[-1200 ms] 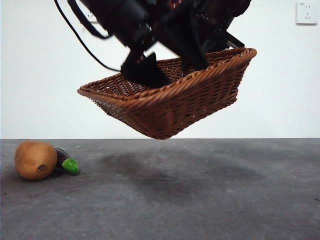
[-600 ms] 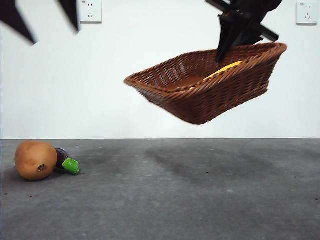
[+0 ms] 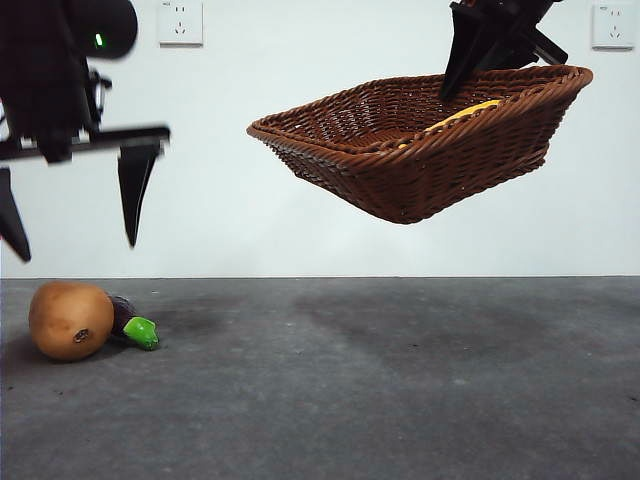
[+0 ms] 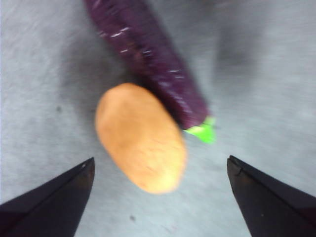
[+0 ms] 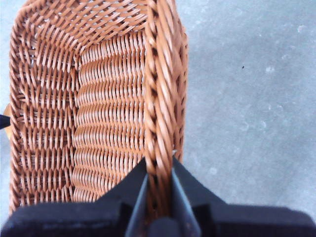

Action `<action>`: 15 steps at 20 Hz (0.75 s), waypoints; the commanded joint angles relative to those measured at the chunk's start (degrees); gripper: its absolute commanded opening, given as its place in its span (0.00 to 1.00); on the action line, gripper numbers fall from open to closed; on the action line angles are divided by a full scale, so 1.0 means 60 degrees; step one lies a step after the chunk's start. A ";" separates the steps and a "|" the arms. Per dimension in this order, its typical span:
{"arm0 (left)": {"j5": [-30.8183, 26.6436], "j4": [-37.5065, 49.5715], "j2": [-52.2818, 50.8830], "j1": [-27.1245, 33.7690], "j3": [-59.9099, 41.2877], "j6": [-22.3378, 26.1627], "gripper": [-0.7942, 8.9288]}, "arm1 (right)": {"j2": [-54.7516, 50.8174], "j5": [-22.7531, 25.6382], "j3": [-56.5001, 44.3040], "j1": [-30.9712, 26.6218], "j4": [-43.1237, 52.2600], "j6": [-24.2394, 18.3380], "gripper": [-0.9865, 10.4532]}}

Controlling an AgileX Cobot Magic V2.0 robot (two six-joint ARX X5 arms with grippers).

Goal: Help me put the vegetables on the table into the basket

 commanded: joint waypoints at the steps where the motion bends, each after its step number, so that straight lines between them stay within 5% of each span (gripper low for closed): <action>1: -0.0255 -0.0073 0.0346 0.0018 -0.0033 -0.0175 0.54 | -0.0076 -0.0120 -0.0015 0.0025 -0.0033 -0.0146 0.08; 15: -0.0463 0.0313 0.1603 0.0310 -0.0033 -0.0270 0.54 | -0.0076 -0.0117 -0.0015 0.0025 0.0007 -0.0291 0.08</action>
